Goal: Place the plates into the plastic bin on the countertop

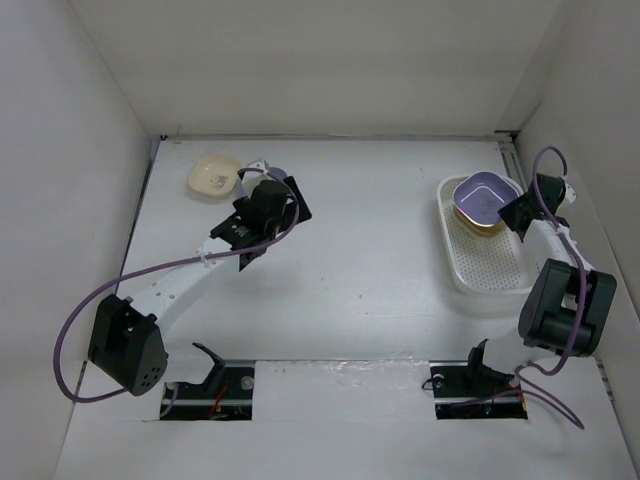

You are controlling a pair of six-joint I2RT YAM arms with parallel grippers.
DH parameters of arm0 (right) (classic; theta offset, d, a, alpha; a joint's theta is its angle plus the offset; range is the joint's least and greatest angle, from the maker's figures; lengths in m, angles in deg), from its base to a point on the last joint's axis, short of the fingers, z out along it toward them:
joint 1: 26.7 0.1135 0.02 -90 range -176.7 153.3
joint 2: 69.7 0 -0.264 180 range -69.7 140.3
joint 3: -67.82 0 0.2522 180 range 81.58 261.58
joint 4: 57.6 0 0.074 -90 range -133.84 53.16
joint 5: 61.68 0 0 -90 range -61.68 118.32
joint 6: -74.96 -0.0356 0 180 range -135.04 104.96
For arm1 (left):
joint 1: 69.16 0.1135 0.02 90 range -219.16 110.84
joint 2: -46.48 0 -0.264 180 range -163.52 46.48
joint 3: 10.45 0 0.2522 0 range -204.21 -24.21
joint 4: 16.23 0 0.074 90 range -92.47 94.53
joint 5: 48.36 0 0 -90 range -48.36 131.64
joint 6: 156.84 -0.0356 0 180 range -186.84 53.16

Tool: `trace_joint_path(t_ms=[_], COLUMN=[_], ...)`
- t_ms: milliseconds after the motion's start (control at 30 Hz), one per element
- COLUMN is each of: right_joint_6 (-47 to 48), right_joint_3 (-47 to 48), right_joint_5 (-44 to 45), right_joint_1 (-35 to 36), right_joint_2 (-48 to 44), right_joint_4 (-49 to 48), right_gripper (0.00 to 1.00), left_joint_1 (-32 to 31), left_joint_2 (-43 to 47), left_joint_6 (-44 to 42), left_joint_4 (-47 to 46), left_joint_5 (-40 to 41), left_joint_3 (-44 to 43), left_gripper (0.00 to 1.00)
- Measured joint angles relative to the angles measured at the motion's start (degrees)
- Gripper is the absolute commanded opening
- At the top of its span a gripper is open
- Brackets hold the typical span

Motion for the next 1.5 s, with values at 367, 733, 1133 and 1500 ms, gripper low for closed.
trace_joint_path(t_ms=[367,733,1133,1500], right_joint_6=[-1.5,2.0,10.3,11.8], right_joint_3=[1.3,1.5,4.8,5.5], right_joint_5=[0.4,3.7,-1.2,-3.5], right_joint_1=[-0.5,7.4,27.3,29.6], right_joint_2=[2.3,-7.8,-8.7,-3.8], right_joint_4=[-1.0,-1.0,-3.8,-3.9], right_gripper=[0.64,1.00,1.00,1.00], left_joint_1=[0.7,10.5,18.1,18.6], left_joint_2=[0.6,-0.5,-23.6,-27.3], left_joint_6=[0.0,3.6,5.7,8.0], left_joint_4=[0.0,-1.7,-3.3,-4.9], left_joint_5=[-0.7,-3.6,-2.8,0.0], left_joint_3=[1.7,4.7,-3.5,-7.8], left_gripper=[1.00,1.00,1.00,0.97])
